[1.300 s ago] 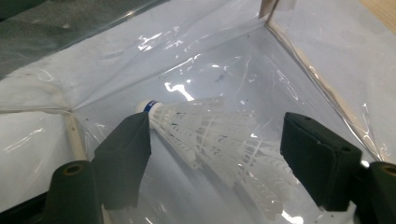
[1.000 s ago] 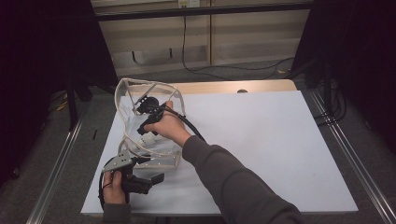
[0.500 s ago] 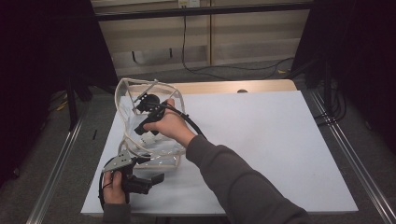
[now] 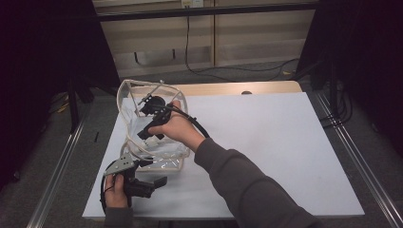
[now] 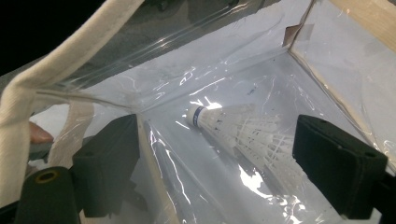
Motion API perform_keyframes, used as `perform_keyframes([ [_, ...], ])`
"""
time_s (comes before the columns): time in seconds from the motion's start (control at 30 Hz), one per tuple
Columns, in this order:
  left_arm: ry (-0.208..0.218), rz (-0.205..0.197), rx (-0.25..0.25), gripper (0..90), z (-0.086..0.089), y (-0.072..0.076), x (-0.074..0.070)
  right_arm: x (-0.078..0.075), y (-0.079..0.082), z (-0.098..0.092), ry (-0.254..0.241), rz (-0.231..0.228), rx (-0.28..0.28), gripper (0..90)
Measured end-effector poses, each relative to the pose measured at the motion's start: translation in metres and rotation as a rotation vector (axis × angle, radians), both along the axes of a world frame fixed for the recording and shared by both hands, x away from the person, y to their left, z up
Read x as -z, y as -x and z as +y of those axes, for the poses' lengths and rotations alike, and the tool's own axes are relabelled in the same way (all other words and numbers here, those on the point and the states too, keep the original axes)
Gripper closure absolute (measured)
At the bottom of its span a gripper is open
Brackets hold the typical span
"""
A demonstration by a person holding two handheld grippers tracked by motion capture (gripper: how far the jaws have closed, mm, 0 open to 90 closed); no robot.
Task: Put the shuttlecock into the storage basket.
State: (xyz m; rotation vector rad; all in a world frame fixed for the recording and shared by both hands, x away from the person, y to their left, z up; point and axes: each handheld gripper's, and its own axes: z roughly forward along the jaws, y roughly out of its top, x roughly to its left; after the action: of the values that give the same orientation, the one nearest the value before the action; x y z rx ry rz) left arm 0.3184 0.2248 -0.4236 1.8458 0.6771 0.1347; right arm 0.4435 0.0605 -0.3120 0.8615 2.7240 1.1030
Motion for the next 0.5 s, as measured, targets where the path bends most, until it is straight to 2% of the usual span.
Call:
perform_keyframes([
  [0.5, -0.008, -0.005, 0.003, 2.8, -0.001, 0.001, -0.001, -0.012, 0.012, -0.014, -0.041, -0.009, -0.035, 9.6],
])
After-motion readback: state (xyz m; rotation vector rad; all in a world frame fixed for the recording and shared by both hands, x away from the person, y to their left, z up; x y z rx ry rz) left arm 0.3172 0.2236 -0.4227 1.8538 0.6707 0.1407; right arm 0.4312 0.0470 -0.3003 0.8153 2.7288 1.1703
